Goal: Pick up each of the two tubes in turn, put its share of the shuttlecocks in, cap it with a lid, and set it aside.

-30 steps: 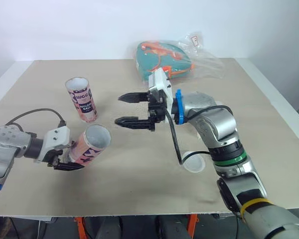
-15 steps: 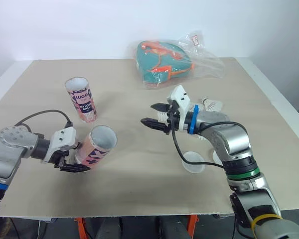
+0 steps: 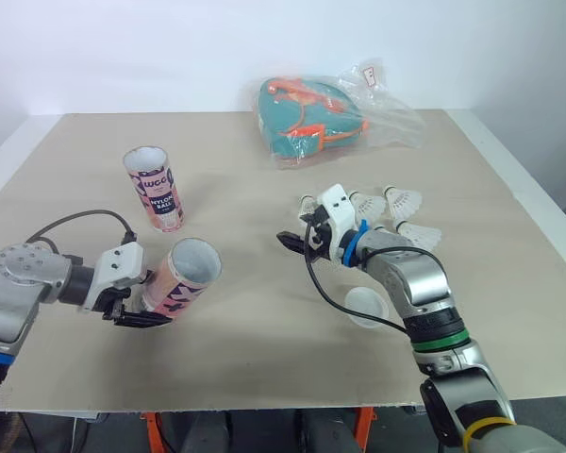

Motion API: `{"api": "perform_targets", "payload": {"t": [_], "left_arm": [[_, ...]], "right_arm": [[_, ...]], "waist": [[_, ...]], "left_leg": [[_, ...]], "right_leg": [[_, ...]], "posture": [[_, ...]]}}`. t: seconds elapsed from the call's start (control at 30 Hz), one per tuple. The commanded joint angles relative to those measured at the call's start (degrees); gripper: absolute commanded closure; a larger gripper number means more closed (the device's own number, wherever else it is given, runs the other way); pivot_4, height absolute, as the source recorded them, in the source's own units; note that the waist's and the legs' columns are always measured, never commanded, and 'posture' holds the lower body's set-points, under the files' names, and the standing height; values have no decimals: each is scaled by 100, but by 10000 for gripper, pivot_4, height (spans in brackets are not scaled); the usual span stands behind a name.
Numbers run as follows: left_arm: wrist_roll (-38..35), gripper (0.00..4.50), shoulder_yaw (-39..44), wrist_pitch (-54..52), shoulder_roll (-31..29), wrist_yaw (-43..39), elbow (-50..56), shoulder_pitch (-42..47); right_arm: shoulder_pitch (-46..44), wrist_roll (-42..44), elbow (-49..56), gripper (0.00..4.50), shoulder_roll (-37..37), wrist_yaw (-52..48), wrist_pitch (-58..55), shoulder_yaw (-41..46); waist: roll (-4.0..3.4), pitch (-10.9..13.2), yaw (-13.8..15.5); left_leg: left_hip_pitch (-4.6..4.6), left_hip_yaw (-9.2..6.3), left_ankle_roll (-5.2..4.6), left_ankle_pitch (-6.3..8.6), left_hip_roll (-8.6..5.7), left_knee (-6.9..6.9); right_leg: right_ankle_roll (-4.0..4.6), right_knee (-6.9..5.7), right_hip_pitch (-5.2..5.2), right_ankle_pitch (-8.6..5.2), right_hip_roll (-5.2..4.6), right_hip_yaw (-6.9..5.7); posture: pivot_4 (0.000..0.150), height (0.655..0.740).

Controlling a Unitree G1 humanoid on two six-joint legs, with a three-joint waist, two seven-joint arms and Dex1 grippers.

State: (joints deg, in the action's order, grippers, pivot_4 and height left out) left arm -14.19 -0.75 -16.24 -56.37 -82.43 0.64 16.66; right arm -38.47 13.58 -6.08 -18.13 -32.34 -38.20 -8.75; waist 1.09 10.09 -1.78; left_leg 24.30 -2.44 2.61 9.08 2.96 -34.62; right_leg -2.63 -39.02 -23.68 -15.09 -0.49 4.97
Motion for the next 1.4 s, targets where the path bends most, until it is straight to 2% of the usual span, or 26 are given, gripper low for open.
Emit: {"api": "perform_targets", "payload": {"t": [0.03, 0.77, 1.07, 1.17, 1.33, 1.4], "left_arm": [[-33, 10603, -237, -82, 94, 29, 195, -159], [-146, 10603, -118, -419, 71, 287, 673, -386], [-190, 10603, -110, -497, 71, 324, 753, -400], [-188, 10603, -113, -490, 85, 326, 745, -404], [-182, 10603, -128, -473, 104, 336, 738, -414], [-179, 10603, -138, -467, 114, 338, 732, -412]], "right_arm": [[-171, -51, -30, 4615, 31, -10, 184, 106], [-1063, -536, -1878, 4615, 423, 778, 562, 427], [-1154, -564, -2052, 4615, 546, 933, 611, 562], [-1104, -653, -1981, 11950, 523, 889, 722, 470], [-1017, -665, -1723, 36905, 528, 735, 701, 417], [-1000, -668, -1674, 43900, 532, 701, 696, 419]], "waist": [[0, 0, 0], [-1, 1, -18], [-1, 1, -28], [-1, 1, -37], [-1, 1, -43], [-1, 1, -44]], "left_leg": [[0, 0, 0, 0, 0, 0], [0, 1, 0, 0, -3, 1], [0, 1, 0, 0, -3, 6], [0, 0, 0, 0, -3, 7], [0, 0, 0, 0, -3, 7], [0, 0, 0, 0, -3, 7]], "right_leg": [[0, 0, 0, 0, 0, 1], [-10, 1, 0, 4, 0, 6], [-12, 2, -2, 4, 0, 6], [-12, 2, -2, 4, 0, 6], [-12, 3, -2, 3, 0, 6], [-12, 3, -2, 3, 0, 6]], "posture": [[1500, 7387], [1500, 7387], [1500, 7387], [1500, 7387], [1500, 7387], [1500, 7387]]}}
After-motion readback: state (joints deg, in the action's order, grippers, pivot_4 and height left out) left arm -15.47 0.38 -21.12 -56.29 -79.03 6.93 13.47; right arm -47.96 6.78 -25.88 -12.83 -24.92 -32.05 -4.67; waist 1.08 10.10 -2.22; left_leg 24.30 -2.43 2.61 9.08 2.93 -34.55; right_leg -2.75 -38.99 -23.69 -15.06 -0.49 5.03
